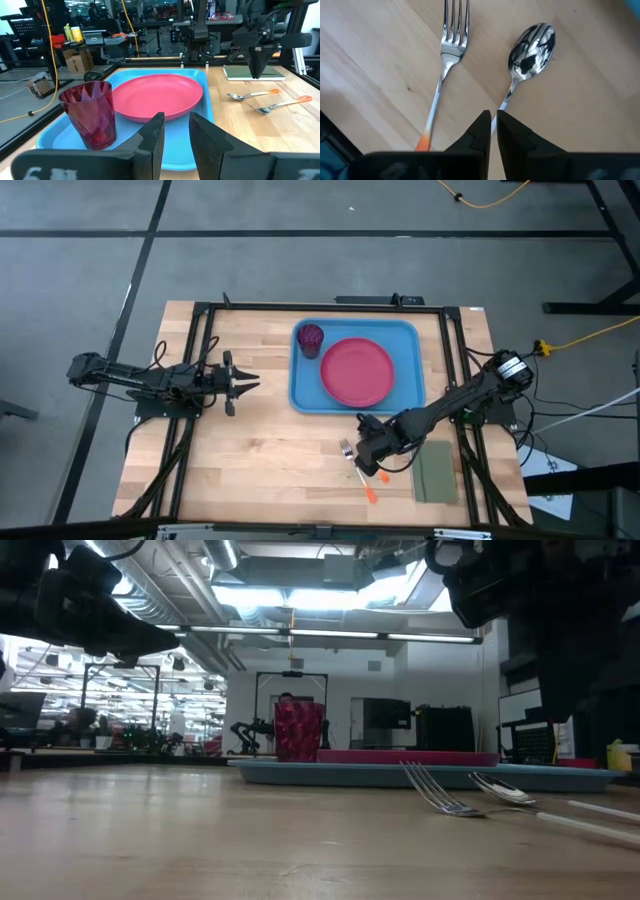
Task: Pick and place plate/cup/fork/spoon on tray
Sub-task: Put the orange spoon on the blue tray to the right of the pink plate
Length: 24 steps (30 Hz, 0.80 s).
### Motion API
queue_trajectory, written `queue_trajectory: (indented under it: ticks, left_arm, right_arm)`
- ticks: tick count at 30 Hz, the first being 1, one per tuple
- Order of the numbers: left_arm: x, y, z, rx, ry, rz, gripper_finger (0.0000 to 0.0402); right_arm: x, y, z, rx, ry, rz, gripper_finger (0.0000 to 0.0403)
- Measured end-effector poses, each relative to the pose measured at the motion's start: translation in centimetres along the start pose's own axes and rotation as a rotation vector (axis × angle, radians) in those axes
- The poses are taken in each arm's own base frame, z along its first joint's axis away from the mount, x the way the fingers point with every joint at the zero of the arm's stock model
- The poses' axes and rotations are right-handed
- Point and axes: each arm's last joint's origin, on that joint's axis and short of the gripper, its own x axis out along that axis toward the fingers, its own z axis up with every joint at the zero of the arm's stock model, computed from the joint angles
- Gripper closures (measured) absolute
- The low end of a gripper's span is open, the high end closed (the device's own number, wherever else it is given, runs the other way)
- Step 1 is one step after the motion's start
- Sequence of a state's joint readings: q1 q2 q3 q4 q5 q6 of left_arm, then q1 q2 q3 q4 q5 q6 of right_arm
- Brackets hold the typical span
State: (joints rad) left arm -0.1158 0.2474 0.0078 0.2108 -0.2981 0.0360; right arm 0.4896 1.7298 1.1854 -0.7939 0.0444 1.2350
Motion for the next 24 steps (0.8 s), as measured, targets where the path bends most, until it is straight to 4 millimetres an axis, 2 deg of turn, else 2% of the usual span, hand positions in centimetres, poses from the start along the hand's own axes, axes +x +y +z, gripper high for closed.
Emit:
queue_trajectory:
  ticks: [4,10,17,20,24]
  left_arm:
    - [0.0,0.0,0.0,0.000,0.000,0.000,0.0319]
    - [0.0,0.0,0.0,0.000,0.000,0.000,0.0319]
    - [0.0,0.0,0.0,0.000,0.000,0.000,0.0319]
    - [0.0,0.0,0.0,0.000,0.000,0.000,0.0319]
    - [0.0,0.0,0.0,0.000,0.000,0.000,0.0319]
  right_arm:
    - [0.0,-0.1,-0.1,0.007,0.002,-0.006,0.0367]
    - [0.0,-0.2,-0.2,0.118,-0.026,-0.035,0.0363]
    - [0.0,-0.1,-1.3,0.149,-0.018,-0.056,0.0289]
    - [1.0,0.1,-1.7,0.187,-0.009,-0.086,0.0268]
    - [2.9,-0.2,-1.6,0.198,0.017,-0.140,0.0266]
